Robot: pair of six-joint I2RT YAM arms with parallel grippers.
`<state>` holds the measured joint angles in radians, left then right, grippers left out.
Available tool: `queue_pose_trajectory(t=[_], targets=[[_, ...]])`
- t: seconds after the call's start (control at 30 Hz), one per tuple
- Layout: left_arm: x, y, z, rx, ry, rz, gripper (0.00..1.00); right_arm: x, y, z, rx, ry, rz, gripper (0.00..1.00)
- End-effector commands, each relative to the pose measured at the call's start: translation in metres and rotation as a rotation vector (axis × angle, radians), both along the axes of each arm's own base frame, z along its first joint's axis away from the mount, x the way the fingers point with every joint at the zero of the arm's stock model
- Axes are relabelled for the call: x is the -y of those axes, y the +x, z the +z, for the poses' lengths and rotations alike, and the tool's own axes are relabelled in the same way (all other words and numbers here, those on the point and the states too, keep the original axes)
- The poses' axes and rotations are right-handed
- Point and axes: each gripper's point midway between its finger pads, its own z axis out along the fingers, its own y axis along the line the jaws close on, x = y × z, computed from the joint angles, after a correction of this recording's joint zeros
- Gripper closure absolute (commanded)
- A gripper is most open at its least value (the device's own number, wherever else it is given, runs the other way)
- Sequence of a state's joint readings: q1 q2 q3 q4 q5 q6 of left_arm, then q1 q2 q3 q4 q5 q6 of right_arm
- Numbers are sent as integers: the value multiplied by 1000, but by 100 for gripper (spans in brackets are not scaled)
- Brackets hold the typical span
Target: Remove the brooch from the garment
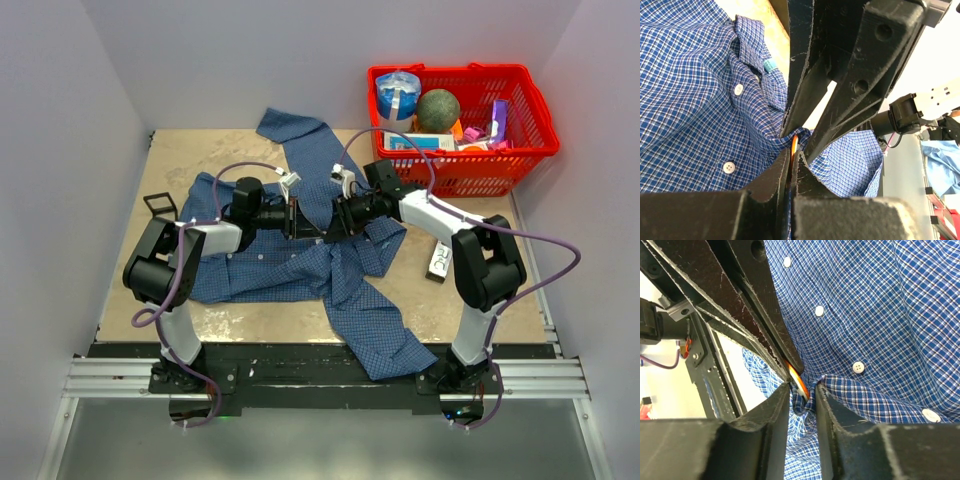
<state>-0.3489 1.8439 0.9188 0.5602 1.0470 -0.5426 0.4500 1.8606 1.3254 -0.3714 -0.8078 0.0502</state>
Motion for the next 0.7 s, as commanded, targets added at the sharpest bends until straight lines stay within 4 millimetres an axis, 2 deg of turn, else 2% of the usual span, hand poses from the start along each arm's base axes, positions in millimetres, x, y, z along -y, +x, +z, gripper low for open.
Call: queue_pose_trajectory(t=[0.0,0.37,0.5,0.67], targets=[[2,7,21,53,-35,2,100,-6,9,8,25,38,-8,73],[5,4,31,-20,-87,27,100,2,24,-4,71,-70,-83,80],[4,3,26,-44,-72,46,100,12,35,-8,131,-165,-137,81],[7,0,23,-54,-70,41,100,14,42,-10,131,-195,-190,82]])
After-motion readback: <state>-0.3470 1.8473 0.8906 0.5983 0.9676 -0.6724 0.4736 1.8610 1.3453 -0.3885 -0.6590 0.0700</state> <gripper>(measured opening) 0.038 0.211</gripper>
